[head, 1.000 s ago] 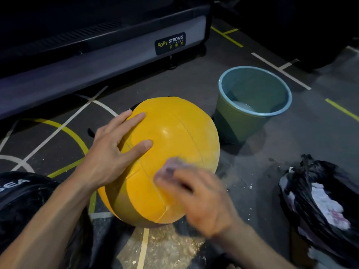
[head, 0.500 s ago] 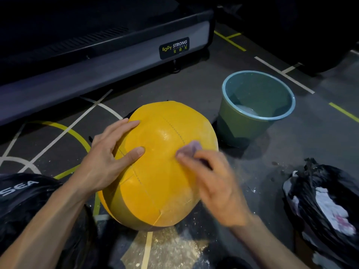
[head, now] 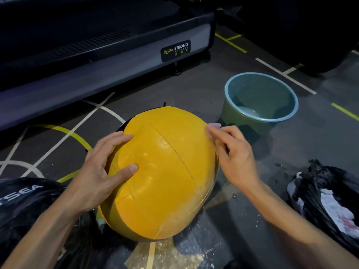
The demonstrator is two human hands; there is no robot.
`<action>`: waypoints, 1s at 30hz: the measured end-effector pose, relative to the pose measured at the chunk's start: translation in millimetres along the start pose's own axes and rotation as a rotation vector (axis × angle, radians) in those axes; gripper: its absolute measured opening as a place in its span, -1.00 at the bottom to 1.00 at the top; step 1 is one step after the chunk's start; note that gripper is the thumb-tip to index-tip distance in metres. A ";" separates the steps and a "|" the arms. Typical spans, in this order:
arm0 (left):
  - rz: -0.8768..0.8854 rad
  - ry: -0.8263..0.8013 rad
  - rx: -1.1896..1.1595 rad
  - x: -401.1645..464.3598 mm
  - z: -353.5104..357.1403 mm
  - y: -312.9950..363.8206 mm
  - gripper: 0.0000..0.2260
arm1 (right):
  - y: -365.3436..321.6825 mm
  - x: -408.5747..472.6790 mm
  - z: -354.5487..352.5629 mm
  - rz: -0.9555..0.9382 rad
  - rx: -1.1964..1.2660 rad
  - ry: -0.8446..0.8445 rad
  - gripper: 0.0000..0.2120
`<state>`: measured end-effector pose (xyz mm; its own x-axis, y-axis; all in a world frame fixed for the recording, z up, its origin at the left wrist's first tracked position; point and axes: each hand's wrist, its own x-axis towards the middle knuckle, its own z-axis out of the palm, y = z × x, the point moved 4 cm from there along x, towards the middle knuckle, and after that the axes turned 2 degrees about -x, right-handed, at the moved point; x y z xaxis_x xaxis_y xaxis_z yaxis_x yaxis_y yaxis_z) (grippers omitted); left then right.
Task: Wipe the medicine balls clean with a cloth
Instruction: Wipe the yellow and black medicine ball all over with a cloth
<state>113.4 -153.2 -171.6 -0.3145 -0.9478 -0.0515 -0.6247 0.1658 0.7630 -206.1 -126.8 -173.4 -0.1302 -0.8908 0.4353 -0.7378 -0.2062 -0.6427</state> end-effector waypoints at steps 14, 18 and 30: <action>0.008 -0.012 -0.032 -1.4 0.2 0.3 -0.27 | 19.8 10.2 14.2 0.251 0.057 -0.034 -0.69; 0.008 -0.014 -0.034 -1.1 -0.8 -1.9 -0.28 | -29.4 -4.8 21.1 0.063 0.168 -0.006 -0.72; -0.030 -0.006 -0.085 -15.1 -3.0 -6.8 -0.27 | 35.7 -18.8 25.6 0.367 0.175 0.029 -0.68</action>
<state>124.6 -140.8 -174.1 -0.3011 -0.9503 -0.0792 -0.5708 0.1131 0.8132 -213.1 -127.8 -220.7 -0.3840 -0.9069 0.1734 -0.5154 0.0547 -0.8552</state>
